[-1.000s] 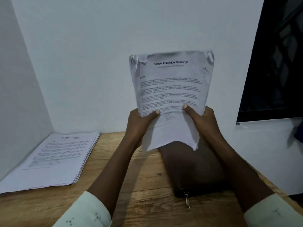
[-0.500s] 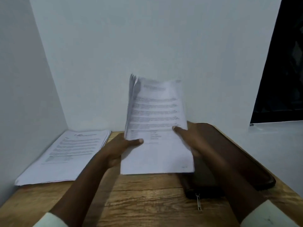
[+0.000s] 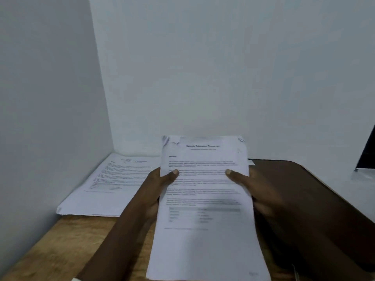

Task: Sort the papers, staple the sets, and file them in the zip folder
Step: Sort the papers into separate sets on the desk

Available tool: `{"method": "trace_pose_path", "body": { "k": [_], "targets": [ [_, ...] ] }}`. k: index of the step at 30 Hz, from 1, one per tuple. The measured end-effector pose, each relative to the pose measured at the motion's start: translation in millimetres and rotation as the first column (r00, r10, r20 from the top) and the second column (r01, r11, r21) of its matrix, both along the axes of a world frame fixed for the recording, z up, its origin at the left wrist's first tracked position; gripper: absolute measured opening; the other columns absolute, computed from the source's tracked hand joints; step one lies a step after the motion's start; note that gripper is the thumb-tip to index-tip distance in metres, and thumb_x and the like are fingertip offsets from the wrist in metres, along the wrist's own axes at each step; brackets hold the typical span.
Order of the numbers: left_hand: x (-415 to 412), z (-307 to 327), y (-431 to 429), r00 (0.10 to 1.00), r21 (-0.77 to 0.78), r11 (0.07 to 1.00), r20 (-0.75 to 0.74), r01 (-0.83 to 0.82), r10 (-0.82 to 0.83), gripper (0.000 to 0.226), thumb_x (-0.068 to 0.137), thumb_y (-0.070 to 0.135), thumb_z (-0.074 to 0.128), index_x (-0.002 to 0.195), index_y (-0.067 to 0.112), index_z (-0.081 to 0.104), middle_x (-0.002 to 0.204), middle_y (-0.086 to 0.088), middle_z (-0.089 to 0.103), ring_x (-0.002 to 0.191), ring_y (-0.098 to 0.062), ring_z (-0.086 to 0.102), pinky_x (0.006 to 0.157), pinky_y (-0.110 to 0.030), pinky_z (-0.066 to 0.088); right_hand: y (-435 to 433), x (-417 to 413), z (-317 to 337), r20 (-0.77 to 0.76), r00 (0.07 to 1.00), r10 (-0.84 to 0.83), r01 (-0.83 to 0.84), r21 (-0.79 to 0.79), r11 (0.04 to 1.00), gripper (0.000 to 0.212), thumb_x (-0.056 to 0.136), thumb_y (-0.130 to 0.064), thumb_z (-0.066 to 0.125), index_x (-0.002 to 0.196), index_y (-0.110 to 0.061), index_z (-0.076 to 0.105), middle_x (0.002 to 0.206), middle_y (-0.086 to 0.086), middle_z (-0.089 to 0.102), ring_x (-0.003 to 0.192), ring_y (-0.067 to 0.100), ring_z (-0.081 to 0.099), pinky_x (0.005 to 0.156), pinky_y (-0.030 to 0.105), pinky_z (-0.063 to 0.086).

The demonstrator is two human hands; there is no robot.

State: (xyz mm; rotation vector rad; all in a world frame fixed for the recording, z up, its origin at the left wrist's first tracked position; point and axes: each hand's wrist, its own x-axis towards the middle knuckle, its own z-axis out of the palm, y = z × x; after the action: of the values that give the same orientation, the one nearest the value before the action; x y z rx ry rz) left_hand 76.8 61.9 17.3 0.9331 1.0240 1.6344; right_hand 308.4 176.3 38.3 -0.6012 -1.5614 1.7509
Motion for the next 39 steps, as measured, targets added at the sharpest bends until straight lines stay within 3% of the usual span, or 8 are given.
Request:
{"method": "trace_pose_path", "body": {
  "k": [9, 16, 19, 21, 26, 30, 34, 39],
  "targets": [
    [-23.7, 9.0, 9.3, 0.996, 0.127, 0.989, 0.046, -0.076, 0.07, 0.056, 0.093, 0.007, 0.06, 0.145, 0.02, 0.046, 0.134, -0.018, 0.062, 0.12, -0.041, 0.06, 0.1, -0.059, 0.047, 1.7, -19.8, -27.7, 0.011, 0.999, -0.041, 0.039, 0.102, 0.994, 0.106, 0.038, -0.059, 0.092, 0.119, 0.0, 0.061, 0.109, 0.019, 0.072, 0.098, 0.038, 0.07, 0.079, 0.043, 0.06],
    [-24.3, 18.1, 7.3, 0.991, 0.205, 0.97, 0.033, -0.132, 0.128, 0.048, 0.087, -0.002, 0.058, 0.13, 0.018, 0.059, 0.13, -0.013, 0.064, 0.103, -0.026, 0.067, 0.087, -0.036, 0.058, 1.6, -20.0, -30.1, -0.024, 1.0, -0.019, 0.02, 0.075, 0.997, 0.096, 0.039, -0.052, 0.094, 0.114, -0.001, 0.062, 0.102, 0.018, 0.074, 0.086, 0.033, 0.074, 0.064, 0.032, 0.06],
    [-23.1, 17.3, 4.5, 0.992, 0.208, 0.97, 0.045, -0.126, 0.119, 0.043, 0.087, 0.0, 0.058, 0.125, 0.018, 0.06, 0.124, -0.015, 0.066, 0.097, -0.025, 0.068, 0.086, -0.037, 0.057, -2.5, -22.3, -26.7, -0.036, 0.999, -0.036, 0.036, 0.004, 0.999, 0.037, 0.081, -0.018, 0.073, 0.112, -0.002, 0.062, 0.094, 0.015, 0.076, 0.077, 0.028, 0.074, 0.059, 0.031, 0.06],
    [-22.7, 16.5, 4.7, 0.991, 0.21, 0.969, 0.052, -0.129, 0.12, 0.04, 0.087, 0.003, 0.059, 0.124, 0.018, 0.06, 0.123, -0.016, 0.066, 0.096, -0.025, 0.068, 0.086, -0.038, 0.057, -2.5, -20.9, -25.5, -0.017, 0.998, -0.061, 0.061, -0.02, 0.998, 0.021, 0.089, -0.01, 0.062, 0.109, -0.002, 0.064, 0.092, 0.014, 0.076, 0.075, 0.026, 0.074, 0.058, 0.03, 0.059],
    [-18.5, 15.4, 8.0, 0.99, 0.218, 0.966, 0.019, -0.14, 0.139, 0.045, 0.097, 0.001, 0.05, 0.139, 0.017, 0.051, 0.127, -0.009, 0.065, 0.104, -0.024, 0.067, 0.087, -0.034, 0.058, -1.8, -22.2, -28.6, -0.02, 0.995, -0.096, 0.096, 0.029, 0.995, 0.07, 0.058, -0.045, 0.087, 0.109, -0.002, 0.066, 0.097, 0.016, 0.075, 0.086, 0.033, 0.074, 0.065, 0.034, 0.06],
    [-15.1, 13.5, 6.7, 0.996, 0.123, 0.989, 0.038, -0.083, 0.079, 0.048, 0.098, 0.009, 0.056, 0.144, 0.019, 0.047, 0.136, -0.013, 0.061, 0.123, -0.037, 0.059, 0.103, -0.052, 0.048, -6.2, -22.7, -20.1, -0.039, 0.989, -0.146, 0.15, 0.122, 0.981, 0.083, 0.055, -0.06, 0.085, 0.115, -0.005, 0.067, 0.107, 0.014, 0.074, 0.099, 0.036, 0.071, 0.085, 0.047, 0.058],
    [-5.8, 25.2, -3.1, 0.987, -0.015, 0.999, -0.155, -0.04, 0.037, 0.032, 0.096, 0.012, 0.06, 0.126, 0.001, 0.062, 0.121, -0.02, 0.068, 0.115, -0.043, 0.063, 0.101, -0.054, 0.049, -7.3, -21.1, -1.0, -0.187, 0.976, -0.112, 0.112, -0.009, 0.994, 0.045, 0.088, -0.024, 0.066, 0.128, -0.004, 0.059, 0.122, 0.018, 0.068, 0.112, 0.037, 0.065, 0.101, 0.056, 0.047],
    [17.9, 80.0, -5.9, 0.839, 0.241, 0.933, -0.418, -0.269, 0.35, 0.013, 0.095, 0.013, 0.062, 0.103, 0.014, 0.072, 0.1, -0.006, 0.077, 0.093, -0.024, 0.074, 0.087, -0.043, 0.059, -10.3, -22.8, 44.4, -0.178, 0.961, -0.214, 0.235, 0.111, 0.966, 0.029, 0.095, -0.001, 0.055, 0.123, -0.007, 0.063, 0.116, 0.015, 0.071, 0.105, 0.036, 0.068, 0.098, 0.058, 0.049]
  ]
}}
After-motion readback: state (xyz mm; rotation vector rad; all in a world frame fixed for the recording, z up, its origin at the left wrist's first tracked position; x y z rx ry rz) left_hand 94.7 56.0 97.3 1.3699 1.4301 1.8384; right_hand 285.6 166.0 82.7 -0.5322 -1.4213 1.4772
